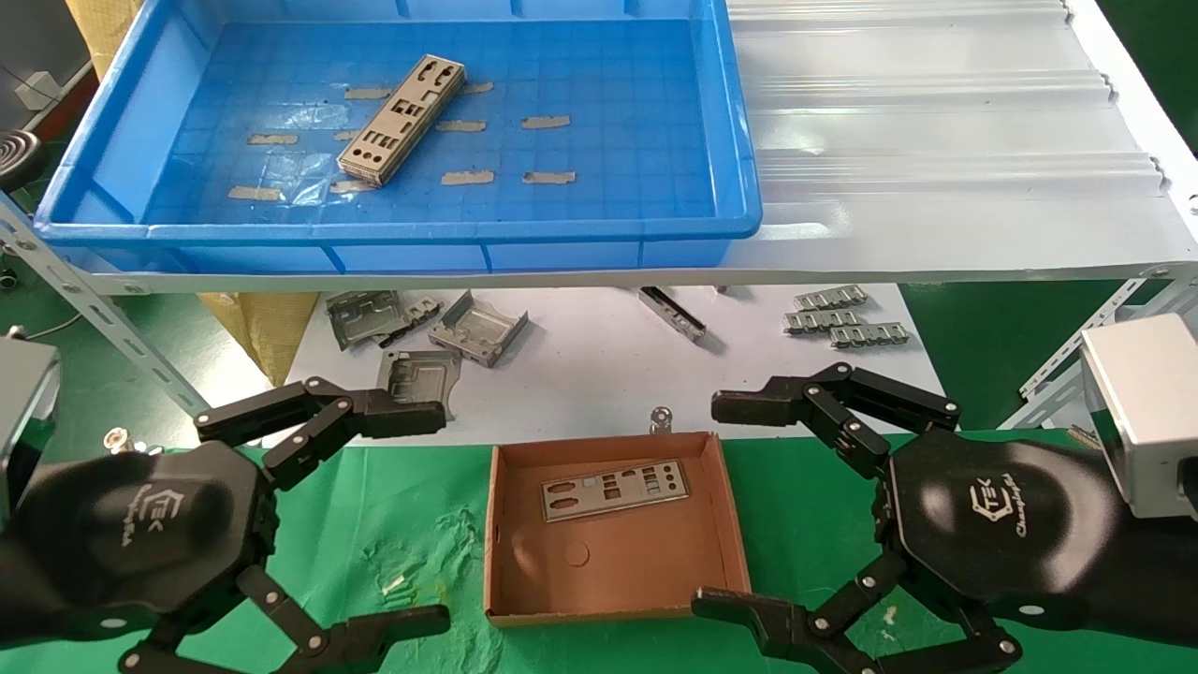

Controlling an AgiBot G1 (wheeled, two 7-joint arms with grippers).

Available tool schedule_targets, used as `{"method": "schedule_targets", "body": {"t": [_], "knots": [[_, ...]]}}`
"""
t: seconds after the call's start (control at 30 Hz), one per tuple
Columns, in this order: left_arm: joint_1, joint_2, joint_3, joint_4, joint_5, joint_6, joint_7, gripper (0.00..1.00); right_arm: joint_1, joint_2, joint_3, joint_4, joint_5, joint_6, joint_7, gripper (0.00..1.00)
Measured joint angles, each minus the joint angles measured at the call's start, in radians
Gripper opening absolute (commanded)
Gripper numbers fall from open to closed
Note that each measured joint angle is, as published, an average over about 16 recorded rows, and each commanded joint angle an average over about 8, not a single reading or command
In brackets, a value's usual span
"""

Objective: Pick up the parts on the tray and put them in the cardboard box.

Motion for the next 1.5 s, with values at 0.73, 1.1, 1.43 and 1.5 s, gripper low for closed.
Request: {"method": "schedule_targets", "body": {"t": [0.73, 1.1, 1.43, 1.5], "knots": [[0.0, 0.0, 0.0, 0.0, 0.0, 0.0, 0.0, 1.0, 0.0, 0.0, 0.0, 0.0, 0.0, 0.0, 0.0, 1.0], [0.0, 0.0, 0.0, 0.0, 0.0, 0.0, 0.0, 1.0, 0.0, 0.0, 0.0, 0.0, 0.0, 0.0, 0.0, 1.0], [0.0, 0.0, 0.0, 0.0, 0.0, 0.0, 0.0, 1.0, 0.0, 0.0, 0.0, 0.0, 0.0, 0.0, 0.0, 1.0], [0.0, 0.0, 0.0, 0.0, 0.0, 0.0, 0.0, 1.0, 0.0, 0.0, 0.0, 0.0, 0.0, 0.0, 0.0, 0.9]]}}
